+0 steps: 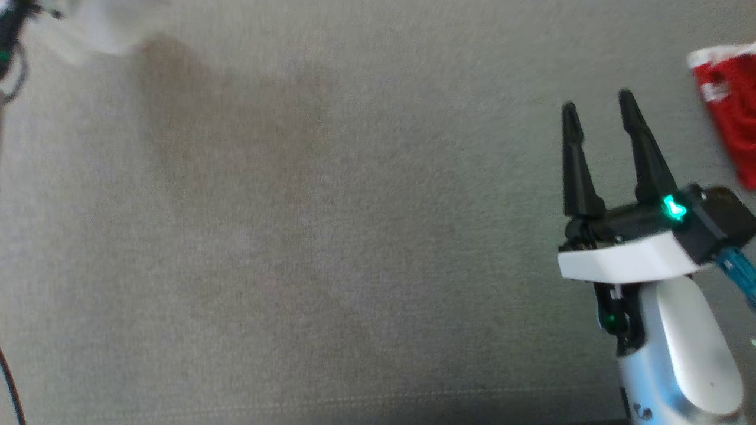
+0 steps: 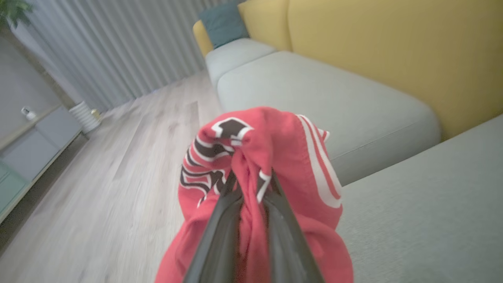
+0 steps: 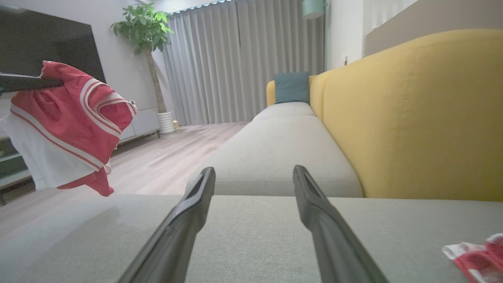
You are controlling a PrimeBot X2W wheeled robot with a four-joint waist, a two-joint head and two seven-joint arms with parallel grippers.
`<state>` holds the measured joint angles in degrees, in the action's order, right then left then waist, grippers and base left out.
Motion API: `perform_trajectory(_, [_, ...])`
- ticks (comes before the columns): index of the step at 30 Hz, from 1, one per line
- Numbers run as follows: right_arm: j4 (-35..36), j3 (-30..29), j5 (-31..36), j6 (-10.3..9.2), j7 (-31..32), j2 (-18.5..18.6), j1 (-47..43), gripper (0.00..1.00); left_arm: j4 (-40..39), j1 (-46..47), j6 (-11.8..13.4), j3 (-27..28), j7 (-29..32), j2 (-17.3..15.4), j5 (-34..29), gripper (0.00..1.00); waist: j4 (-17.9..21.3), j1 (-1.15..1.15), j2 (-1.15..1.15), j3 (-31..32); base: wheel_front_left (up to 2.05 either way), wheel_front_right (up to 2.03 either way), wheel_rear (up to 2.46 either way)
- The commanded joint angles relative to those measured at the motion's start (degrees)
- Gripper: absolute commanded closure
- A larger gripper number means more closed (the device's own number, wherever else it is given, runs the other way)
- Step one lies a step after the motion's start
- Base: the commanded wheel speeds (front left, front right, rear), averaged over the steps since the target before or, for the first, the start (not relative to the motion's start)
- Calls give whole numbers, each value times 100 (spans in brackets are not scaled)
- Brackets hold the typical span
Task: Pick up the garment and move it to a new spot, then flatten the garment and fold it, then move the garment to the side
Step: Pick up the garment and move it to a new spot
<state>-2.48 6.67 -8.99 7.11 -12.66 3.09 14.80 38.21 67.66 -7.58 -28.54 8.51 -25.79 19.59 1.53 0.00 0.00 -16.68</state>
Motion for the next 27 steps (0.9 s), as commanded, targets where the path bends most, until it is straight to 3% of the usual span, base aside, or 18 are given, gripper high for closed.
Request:
perform_trajectory(1, [172, 74, -41, 37, -60, -22, 33, 0, -290, 194, 10, 109, 24, -354, 63, 100, 197, 0, 0, 416, 0, 0, 0])
perform_trajectory(7, [-17, -143, -168, 37, -145, -22, -179, 0, -1407, -110, 10, -494, 177, -189, 608, 100, 433, 0, 0, 882, 0, 0, 0])
perform_trajectory(15, [-75, -95, -298, 37, -191, -22, -320, 0, -2358, -1173, 131, -1049, 117, 676, 1011, 100, 718, 0, 0, 935, 0, 0, 0])
perform_trajectory(20, [-80, 4, -371, 37, -208, -22, -275, 0, -2161, -2017, 330, -1364, -102, 1017, 1098, 100, 901, 0, 0, 751, 0, 0, 0])
perform_trajectory(27, [-158, 177, -461, 37, -226, -22, -110, 0, -956, -2510, 674, -1340, -833, 1217, 1071, 100, 1130, 0, 0, 441, 0, 0, 0])
